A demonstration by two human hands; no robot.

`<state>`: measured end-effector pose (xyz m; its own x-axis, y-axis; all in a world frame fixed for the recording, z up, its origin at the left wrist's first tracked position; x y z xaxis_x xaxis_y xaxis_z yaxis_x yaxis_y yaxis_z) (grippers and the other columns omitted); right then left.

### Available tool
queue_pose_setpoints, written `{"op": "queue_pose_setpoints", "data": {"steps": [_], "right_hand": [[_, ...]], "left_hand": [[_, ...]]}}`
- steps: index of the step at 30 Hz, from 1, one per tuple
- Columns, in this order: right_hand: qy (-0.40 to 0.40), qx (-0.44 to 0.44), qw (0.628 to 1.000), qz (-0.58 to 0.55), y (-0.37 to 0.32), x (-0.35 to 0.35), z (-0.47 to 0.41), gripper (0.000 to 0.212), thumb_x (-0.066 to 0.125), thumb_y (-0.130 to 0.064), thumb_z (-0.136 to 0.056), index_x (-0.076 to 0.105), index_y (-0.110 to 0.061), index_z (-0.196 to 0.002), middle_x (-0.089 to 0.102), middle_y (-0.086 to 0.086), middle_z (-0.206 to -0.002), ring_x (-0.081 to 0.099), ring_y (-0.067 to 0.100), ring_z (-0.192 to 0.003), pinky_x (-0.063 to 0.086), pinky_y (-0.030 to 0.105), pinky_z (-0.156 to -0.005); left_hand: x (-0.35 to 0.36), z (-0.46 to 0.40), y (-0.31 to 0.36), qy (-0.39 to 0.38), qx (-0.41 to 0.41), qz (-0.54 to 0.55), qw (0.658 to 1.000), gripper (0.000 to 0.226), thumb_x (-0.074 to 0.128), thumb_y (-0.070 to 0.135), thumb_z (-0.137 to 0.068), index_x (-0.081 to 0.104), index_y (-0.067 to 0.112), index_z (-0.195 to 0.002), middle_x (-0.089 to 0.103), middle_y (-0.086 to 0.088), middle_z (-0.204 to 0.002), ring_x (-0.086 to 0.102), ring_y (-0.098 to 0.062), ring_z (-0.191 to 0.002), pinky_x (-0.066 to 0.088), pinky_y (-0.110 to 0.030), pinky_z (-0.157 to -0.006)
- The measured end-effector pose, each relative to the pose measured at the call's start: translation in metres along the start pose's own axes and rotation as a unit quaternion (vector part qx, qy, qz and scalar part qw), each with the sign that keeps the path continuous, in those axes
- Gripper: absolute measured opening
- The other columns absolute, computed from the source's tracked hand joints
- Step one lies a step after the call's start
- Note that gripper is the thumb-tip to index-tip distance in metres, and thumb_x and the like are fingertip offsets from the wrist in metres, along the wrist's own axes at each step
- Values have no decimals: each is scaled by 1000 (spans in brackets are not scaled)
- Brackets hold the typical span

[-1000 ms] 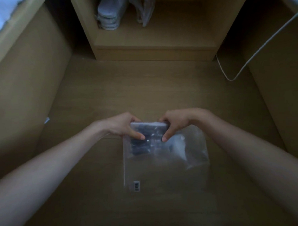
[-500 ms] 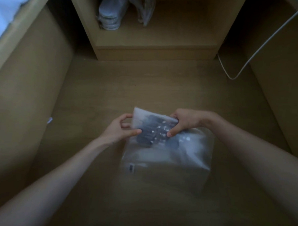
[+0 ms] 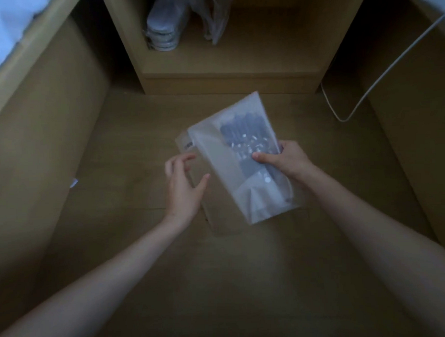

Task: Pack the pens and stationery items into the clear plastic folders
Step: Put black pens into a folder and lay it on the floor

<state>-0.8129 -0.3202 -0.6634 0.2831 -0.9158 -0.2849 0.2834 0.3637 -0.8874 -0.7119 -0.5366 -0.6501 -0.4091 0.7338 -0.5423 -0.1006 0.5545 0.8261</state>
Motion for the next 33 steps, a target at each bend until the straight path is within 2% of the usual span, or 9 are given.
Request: {"op": "queue_pose_setpoints", "data": {"steps": [4, 6, 9, 11, 14, 17, 21, 26, 33], "right_hand": [[37, -4, 993, -109, -4, 9, 5, 25, 78, -13, -76, 68, -5, -97, 69, 1, -76, 65, 4, -55, 55, 21, -57], [42, -6, 989, -140, -6, 15, 9, 19, 78, -12, -76, 68, -7, -91, 70, 2, -75, 65, 6, -57, 55, 22, -58], [46, -14, 980, -191, -10, 20, 15, 13, 77, -11, -76, 68, -10, -84, 71, -1, -70, 67, 10, -60, 56, 23, -59], [40, -14, 974, -221, -13, 25, 19, 13, 77, -9, -76, 68, -8, -86, 72, 4, -77, 69, 15, -66, 57, 27, -64], [17, -9, 964, -264, -18, 39, 27, 17, 76, -8, -77, 68, -4, -92, 73, 10, -84, 69, 20, -72, 57, 33, -70], [-4, -11, 958, -286, -26, 50, 35, 15, 74, -6, -78, 67, -4, -92, 72, 10, -85, 68, 19, -72, 57, 32, -69], [-26, -9, 948, -317, -32, 56, 40, 14, 71, -5, -80, 66, -4, -93, 73, 8, -83, 69, 17, -70, 58, 28, -62], [-46, -14, 944, -328, -34, 58, 43, 11, 68, -3, -82, 66, -4, -93, 73, 4, -77, 70, 14, -67, 55, 25, -58], [-50, -40, 965, -255, -32, 55, 39, 21, 72, -5, -80, 66, 1, -99, 72, 6, -82, 69, 13, -69, 56, 25, -60]], "left_hand": [[26, 12, 15, -50, -67, 61, 995, 54, 74, 11, -79, 48, 8, -126, 36, -1, -120, 48, -11, -98, 41, -20, -91], [30, 11, 14, -52, -88, 75, 992, 59, 75, 15, -80, 46, 8, -130, 37, -2, -125, 48, -12, -105, 38, -20, -97], [31, 6, 10, -53, -118, 148, 981, 71, 78, 24, -74, 43, 8, -134, 44, -8, -138, 53, -17, -115, 43, -35, -104], [34, 7, 11, -61, -131, 206, 968, 75, 77, 24, -74, 39, 6, -136, 48, -2, -134, 55, -11, -115, 46, -25, -99], [38, 9, 22, -75, -122, 264, 954, 51, 65, 4, -86, 41, 8, -131, 55, 11, -115, 59, 10, -97, 46, -10, -83], [37, 9, 25, -81, -114, 271, 952, 41, 68, 13, -86, 51, 10, -122, 64, 4, -111, 64, 3, -94, 50, -16, -79], [33, 7, 30, -92, -107, 291, 946, 34, 64, 6, -87, 54, 3, -119, 66, 4, -100, 65, 5, -82, 49, -12, -71], [30, 6, 30, -106, -109, 294, 944, 30, 66, 7, -85, 57, 5, -113, 68, -2, -99, 65, -5, -86, 52, -19, -75], [32, 7, 22, -151, -127, 307, 931, 29, 66, 6, -84, 58, 4, -112, 69, -2, -97, 67, -4, -81, 54, -21, -73]]}}
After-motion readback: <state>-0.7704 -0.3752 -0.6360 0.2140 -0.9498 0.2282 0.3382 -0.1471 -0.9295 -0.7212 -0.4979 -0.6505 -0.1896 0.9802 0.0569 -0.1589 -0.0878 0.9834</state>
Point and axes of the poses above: each hand's wrist, its own z-axis away from the middle knuckle, its own x-axis out of the palm, y = z × x, the point moved 7 cm from there along -z, towards the middle knuckle
